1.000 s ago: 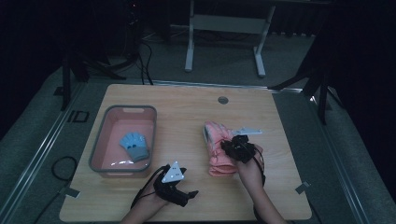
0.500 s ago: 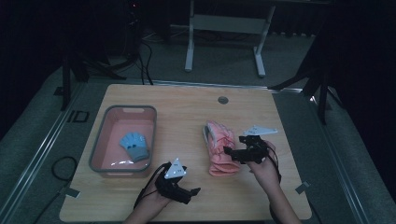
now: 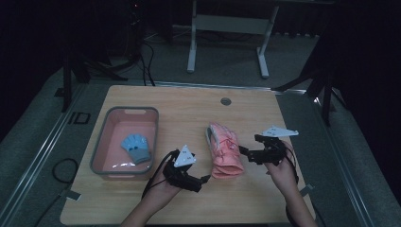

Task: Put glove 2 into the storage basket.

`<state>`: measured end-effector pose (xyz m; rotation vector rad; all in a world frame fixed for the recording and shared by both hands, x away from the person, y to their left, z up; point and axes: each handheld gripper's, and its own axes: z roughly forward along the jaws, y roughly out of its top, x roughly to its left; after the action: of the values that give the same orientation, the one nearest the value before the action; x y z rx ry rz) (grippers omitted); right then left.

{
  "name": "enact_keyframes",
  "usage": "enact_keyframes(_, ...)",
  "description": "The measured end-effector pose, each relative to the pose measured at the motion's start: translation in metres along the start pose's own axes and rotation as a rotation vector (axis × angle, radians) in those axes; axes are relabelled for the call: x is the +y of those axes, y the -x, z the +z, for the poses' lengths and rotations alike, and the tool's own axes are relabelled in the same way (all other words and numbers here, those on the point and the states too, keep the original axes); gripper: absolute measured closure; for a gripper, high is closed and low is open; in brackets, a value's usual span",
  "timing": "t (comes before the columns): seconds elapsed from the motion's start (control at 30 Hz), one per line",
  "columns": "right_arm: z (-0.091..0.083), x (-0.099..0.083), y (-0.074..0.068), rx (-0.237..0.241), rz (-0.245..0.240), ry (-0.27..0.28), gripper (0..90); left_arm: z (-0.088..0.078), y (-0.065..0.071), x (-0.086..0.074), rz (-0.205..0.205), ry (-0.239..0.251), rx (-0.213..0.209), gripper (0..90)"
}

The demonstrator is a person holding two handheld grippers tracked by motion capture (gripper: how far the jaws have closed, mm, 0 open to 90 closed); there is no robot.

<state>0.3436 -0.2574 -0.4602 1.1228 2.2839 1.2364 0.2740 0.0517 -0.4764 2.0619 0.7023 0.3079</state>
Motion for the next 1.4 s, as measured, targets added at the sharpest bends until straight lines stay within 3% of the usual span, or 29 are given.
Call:
enact_keyframes(0.07,0.0,0.002,0.002,0.009,0.036,-0.003,11.0,0.004,-0.003,0.019,0.026,-0.001,0.018,13.9)
enact_keyframes(0.13,0.001,0.003,0.003,0.035,0.047,-0.003,11.0,0.004,-0.003,0.019,0.026,-0.001,0.018,16.4)
enact_keyframes(0.17,0.003,0.004,0.003,0.013,0.02,-0.016,26.0,0.013,-0.009,0.038,0.025,0.004,0.045,23.8)
enact_keyframes(0.2,0.004,0.004,0.003,-0.006,0.011,-0.032,39.9,0.013,-0.009,0.038,0.025,0.004,0.045,32.4)
enact_keyframes(0.23,0.006,0.004,0.004,-0.011,0.01,-0.042,39.9,0.016,-0.011,0.043,0.026,0.009,0.044,43.4)
enact_keyframes(0.27,0.008,0.005,0.004,-0.009,0.019,-0.039,48.7,0.02,-0.013,0.048,0.023,0.012,0.047,46.4)
enact_keyframes(0.3,0.008,0.005,0.004,-0.009,0.019,-0.039,48.7,0.026,-0.015,0.053,0.012,0.01,0.054,46.4)
enact_keyframes(0.33,0.011,0.005,0.005,0.006,0.026,-0.033,56.5,0.034,-0.018,0.059,0.004,-0.002,0.05,49.4)
enact_keyframes(0.37,0.014,0.005,0.005,0.025,0.035,-0.033,58.9,0.039,-0.019,0.062,-0.004,-0.011,0.052,52.3)
enact_keyframes(0.43,0.019,0.006,0.005,0.03,0.04,-0.036,58.7,0.055,-0.02,0.067,-0.019,-0.041,0.072,50.5)
enact_keyframes(0.47,0.026,0.006,0.004,0.03,0.037,-0.056,57.6,0.069,-0.024,0.068,-0.04,-0.069,0.107,43.5)
enact_keyframes(0.5,0.026,0.006,0.004,0.03,0.037,-0.056,57.6,0.069,-0.024,0.068,-0.04,-0.069,0.107,42.9)
enact_keyframes(0.53,0.034,0.004,0.006,0.039,0.04,-0.071,54.9,0.08,-0.029,0.065,-0.098,-0.092,0.123,36.9)
enact_keyframes(0.57,0.037,0.003,0.008,0.041,0.052,-0.075,53.2,0.085,-0.031,0.063,-0.11,-0.111,0.137,31.9)
enact_keyframes(0.7,0.048,-0.005,0.013,0.063,0.101,-0.094,47.5,0.1,-0.039,0.049,-0.194,-0.168,0.145,28.8)
enact_keyframes(0.73,0.048,-0.005,0.013,0.063,0.101,-0.094,47.5,0.1,-0.039,0.049,-0.194,-0.168,0.145,28.8)
enact_keyframes(0.83,0.06,-0.016,0.018,0.093,0.165,-0.135,44.4,0.109,-0.046,0.032,-0.287,-0.19,0.101,28.8)
enact_keyframes(0.93,0.063,-0.019,0.019,0.097,0.181,-0.149,43.4,0.111,-0.048,0.029,-0.309,-0.196,0.091,28.8)
enact_keyframes(0.97,0.066,-0.021,0.02,0.104,0.202,-0.161,42.6,0.115,-0.052,0.022,-0.358,-0.203,0.065,28.8)
enact_keyframes(1.0,0.074,-0.025,0.024,0.13,0.269,-0.192,41.0,0.116,-0.053,0.02,-0.371,-0.205,0.057,28.8)
enact_keyframes(1.13,0.087,-0.029,0.031,0.183,0.364,-0.244,41.2,0.121,-0.059,0.011,-0.443,-0.203,0.002,29.8)
enact_keyframes(1.27,0.095,-0.032,0.039,0.25,0.435,-0.271,43.4,0.124,-0.063,0.009,-0.471,-0.19,-0.059,41.8)
enact_keyframes(1.4,0.097,-0.035,0.039,0.285,0.444,-0.255,53.8,0.123,-0.064,0.006,-0.491,-0.164,-0.095,52.6)
